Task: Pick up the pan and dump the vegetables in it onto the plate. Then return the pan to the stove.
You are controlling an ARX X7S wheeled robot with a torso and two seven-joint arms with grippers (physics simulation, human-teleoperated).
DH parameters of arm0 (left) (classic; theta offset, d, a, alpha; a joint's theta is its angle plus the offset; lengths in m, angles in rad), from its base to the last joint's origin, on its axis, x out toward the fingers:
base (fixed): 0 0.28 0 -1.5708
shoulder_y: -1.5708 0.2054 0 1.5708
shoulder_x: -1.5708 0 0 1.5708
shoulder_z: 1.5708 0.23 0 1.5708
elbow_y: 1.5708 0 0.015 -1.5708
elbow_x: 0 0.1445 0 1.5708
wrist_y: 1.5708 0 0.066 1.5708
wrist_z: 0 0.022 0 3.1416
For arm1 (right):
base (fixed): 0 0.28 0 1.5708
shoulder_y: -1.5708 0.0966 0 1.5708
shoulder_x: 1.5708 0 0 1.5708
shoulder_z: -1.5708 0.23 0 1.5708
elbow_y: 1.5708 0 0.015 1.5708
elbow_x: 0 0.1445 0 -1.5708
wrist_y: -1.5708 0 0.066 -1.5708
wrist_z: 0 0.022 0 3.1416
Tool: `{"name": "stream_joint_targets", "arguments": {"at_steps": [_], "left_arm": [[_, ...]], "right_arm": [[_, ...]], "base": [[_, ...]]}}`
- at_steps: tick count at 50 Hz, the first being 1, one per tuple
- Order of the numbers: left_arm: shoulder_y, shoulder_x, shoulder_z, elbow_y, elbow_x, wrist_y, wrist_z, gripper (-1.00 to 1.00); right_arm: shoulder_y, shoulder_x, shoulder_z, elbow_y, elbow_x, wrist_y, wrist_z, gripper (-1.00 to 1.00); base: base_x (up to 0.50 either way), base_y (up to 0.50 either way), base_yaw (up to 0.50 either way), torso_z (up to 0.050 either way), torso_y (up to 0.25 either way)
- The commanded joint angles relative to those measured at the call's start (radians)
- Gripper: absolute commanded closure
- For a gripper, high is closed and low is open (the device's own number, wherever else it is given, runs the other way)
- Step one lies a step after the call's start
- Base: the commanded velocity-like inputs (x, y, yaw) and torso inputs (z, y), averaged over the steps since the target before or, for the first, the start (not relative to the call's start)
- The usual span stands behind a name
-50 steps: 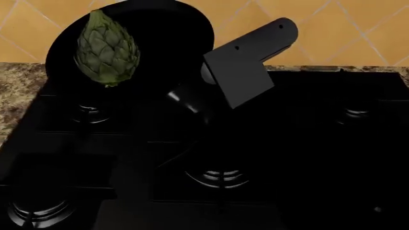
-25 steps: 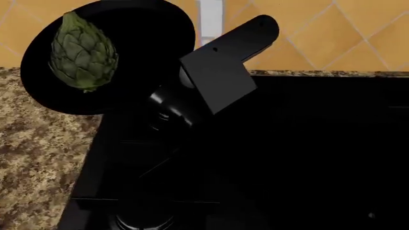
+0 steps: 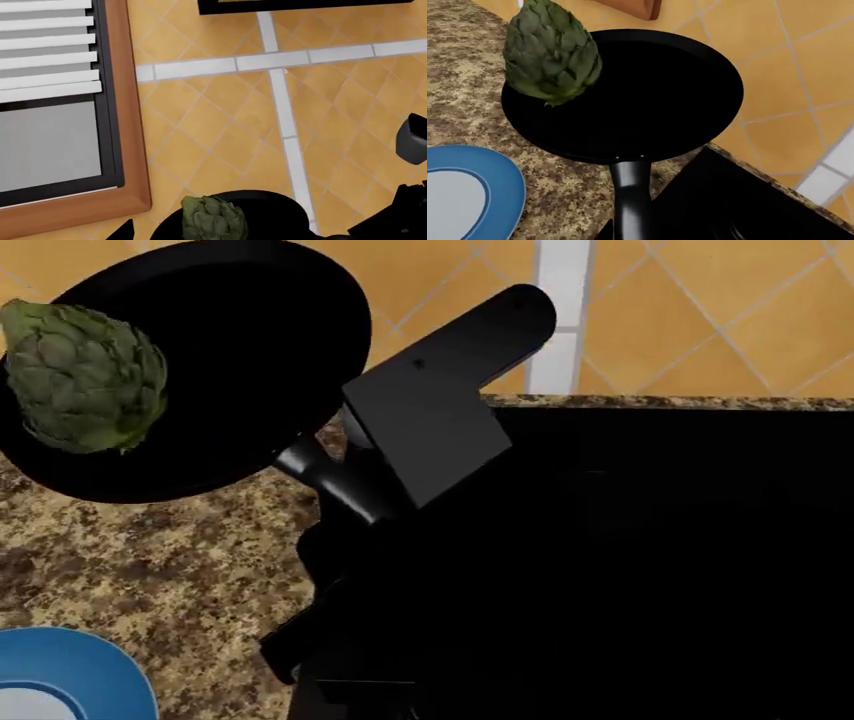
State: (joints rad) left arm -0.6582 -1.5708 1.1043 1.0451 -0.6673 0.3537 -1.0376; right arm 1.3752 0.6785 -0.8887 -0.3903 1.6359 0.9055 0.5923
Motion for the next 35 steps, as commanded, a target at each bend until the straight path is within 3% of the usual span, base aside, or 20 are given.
{"name": "stream_joint_targets", "arguments": {"at_steps": [1, 17, 20, 35], "left_arm": [[0.017, 0.000, -0.004, 0.002, 0.028, 0.028, 0.031, -1.00], [0.085, 0.000, 0.063, 0.002, 0.150, 0.086, 0.018, -1.00], [0.088, 0.000, 0.066, 0.002, 0.152, 0.097, 0.030, -1.00], [0.106, 0.000, 0.085, 0.002, 0.163, 0.126, 0.031, -1.00]], "right_arm": [[0.017, -0.015, 0.070, -0.033, -0.198, 0.027, -0.001, 1.00], [0.032, -0.024, -0.040, -0.149, -0.339, 0.126, 0.141, 1.00], [0.089, -0.051, -0.087, -0.205, -0.369, 0.212, 0.216, 1.00], [0.113, -0.080, -0.127, -0.284, -0.411, 0.232, 0.236, 1.00]], "base": [[0.00, 0.00, 0.00, 0.000, 0.000], [0.00, 0.00, 0.00, 0.001, 0.003], [0.00, 0.00, 0.00, 0.003, 0.003], [0.00, 0.00, 0.00, 0.001, 0.003]]}}
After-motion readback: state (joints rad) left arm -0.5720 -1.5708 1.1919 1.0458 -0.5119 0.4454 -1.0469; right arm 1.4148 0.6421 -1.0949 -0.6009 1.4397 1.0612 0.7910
